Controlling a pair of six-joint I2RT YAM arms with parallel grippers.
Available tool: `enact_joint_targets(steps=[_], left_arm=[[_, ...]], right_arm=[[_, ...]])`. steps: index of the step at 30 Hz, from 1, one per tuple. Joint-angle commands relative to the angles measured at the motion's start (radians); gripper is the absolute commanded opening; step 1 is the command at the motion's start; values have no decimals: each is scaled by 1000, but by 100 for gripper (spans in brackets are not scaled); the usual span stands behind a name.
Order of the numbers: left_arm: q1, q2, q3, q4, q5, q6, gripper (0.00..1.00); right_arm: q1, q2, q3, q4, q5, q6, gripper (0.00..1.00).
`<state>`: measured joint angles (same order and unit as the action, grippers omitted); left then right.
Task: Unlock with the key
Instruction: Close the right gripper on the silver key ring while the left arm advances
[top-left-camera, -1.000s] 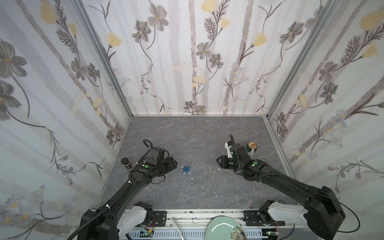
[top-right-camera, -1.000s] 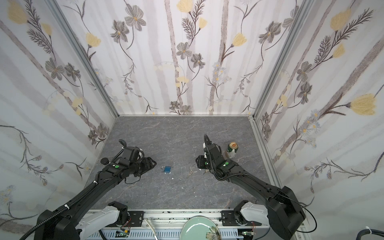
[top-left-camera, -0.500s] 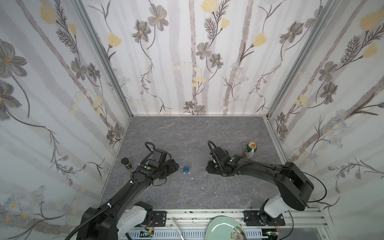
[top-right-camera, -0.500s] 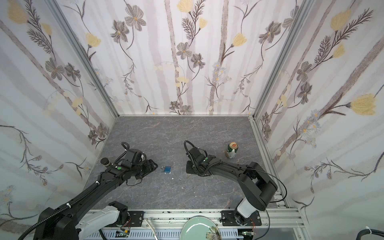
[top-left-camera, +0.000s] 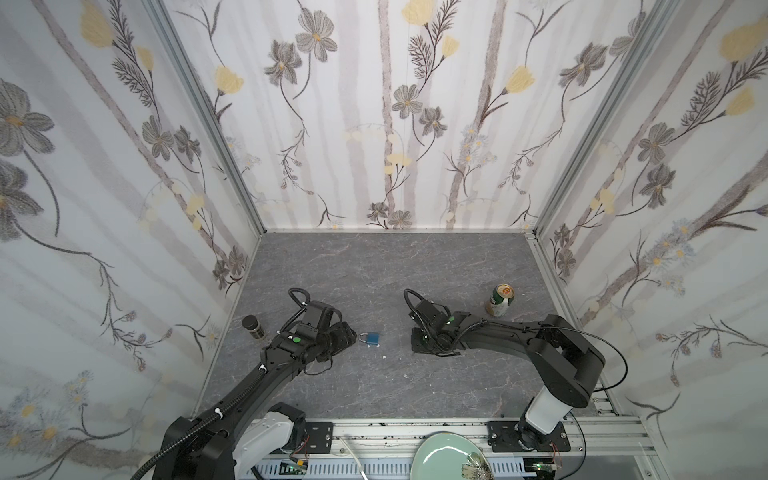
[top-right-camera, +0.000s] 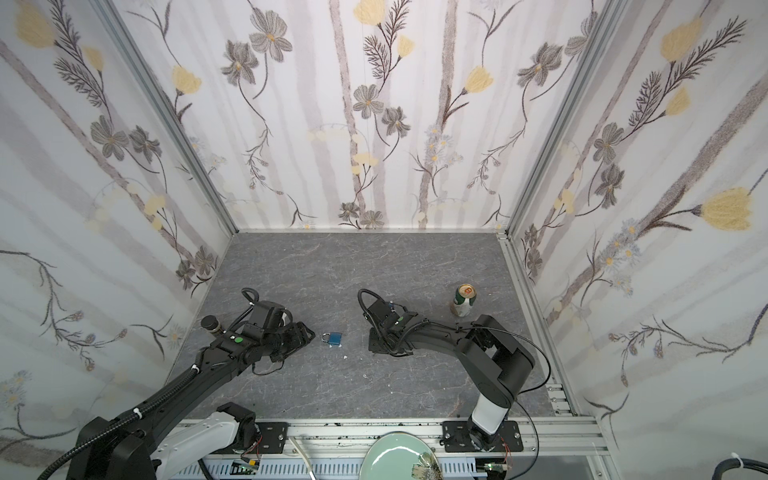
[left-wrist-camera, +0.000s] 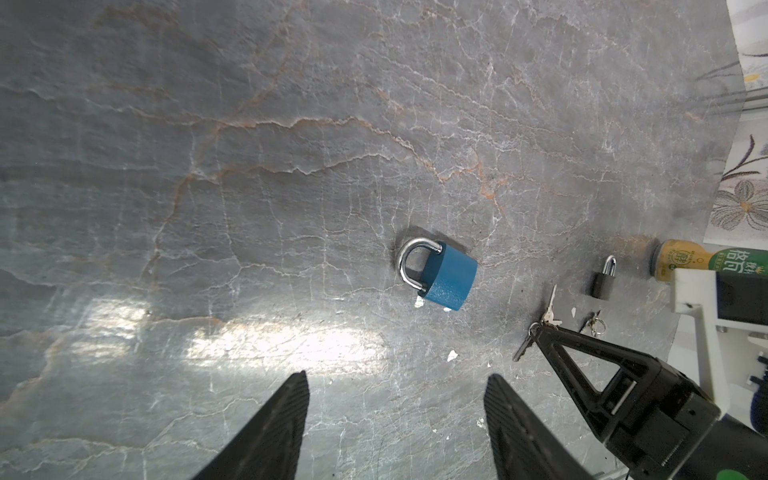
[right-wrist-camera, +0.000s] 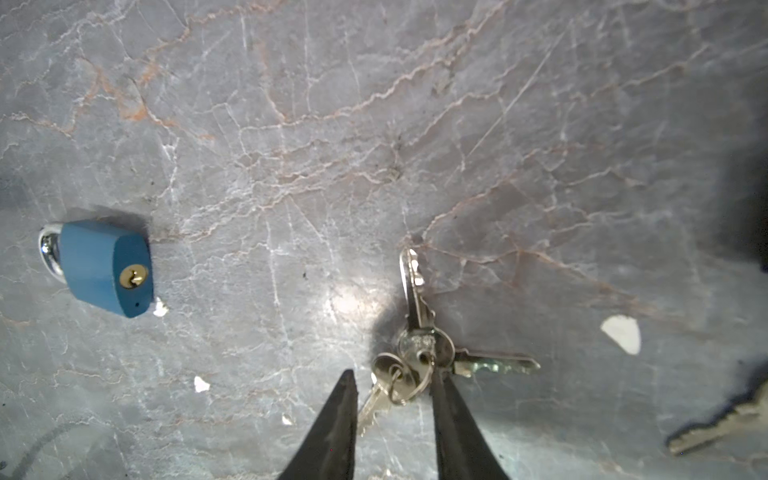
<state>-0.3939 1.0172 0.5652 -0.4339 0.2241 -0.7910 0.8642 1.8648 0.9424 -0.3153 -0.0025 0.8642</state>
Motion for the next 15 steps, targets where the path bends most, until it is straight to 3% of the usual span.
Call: enact_joint_targets(steps=[1, 9, 15], left_arm=[[1, -17, -15, 20, -19, -23, 70], [0, -38, -41, 35, -19, -43, 70], [-2, -40, -43, 43, -22, -53, 70]], right_arm=[[2, 16, 2, 2, 42, 23, 30], [6, 37, 6, -11, 107, 24, 17], [7, 33, 1, 3, 106, 9, 0]])
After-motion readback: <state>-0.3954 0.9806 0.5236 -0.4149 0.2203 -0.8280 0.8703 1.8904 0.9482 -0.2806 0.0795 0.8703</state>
